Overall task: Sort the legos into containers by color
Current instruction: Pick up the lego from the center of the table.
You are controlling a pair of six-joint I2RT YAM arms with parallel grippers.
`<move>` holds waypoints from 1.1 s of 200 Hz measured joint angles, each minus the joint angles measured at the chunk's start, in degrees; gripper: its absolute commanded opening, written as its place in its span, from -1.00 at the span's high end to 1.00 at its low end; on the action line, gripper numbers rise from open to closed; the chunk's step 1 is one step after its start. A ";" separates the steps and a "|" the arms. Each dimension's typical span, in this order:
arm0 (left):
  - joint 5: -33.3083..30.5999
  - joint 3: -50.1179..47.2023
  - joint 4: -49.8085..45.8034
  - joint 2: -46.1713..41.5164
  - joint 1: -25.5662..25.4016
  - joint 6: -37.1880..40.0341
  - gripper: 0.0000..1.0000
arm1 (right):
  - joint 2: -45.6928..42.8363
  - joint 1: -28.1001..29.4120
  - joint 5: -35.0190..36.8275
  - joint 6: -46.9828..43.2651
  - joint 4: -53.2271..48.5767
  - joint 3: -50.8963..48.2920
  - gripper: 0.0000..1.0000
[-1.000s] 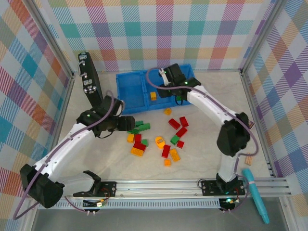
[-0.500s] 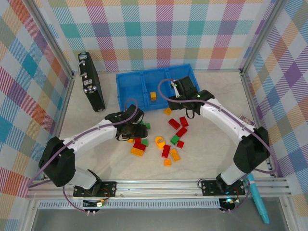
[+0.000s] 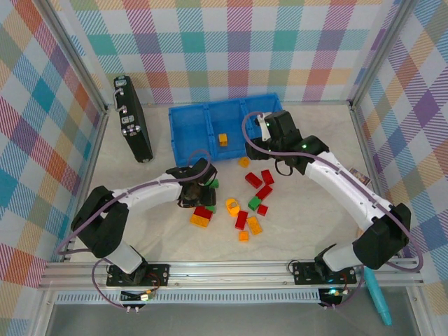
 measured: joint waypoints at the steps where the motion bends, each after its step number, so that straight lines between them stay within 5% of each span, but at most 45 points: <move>1: 0.00 0.00 -0.02 0.02 0.00 0.00 -0.27 | 0.00 0.00 -0.02 0.02 0.02 0.00 -0.17; 104: -1.60 3.30 -0.48 4.28 -0.22 -0.02 -0.22 | -0.02 -0.94 -2.05 0.02 0.87 -1.07 -0.17; 177: -3.02 6.91 -3.43 7.69 -1.97 0.02 0.15 | -1.44 -2.80 -2.62 0.02 1.68 -3.54 -0.18; 220: -6.29 11.47 -7.67 11.10 -3.98 0.33 0.11 | -3.15 -3.54 -2.64 -0.02 1.68 -3.54 -0.18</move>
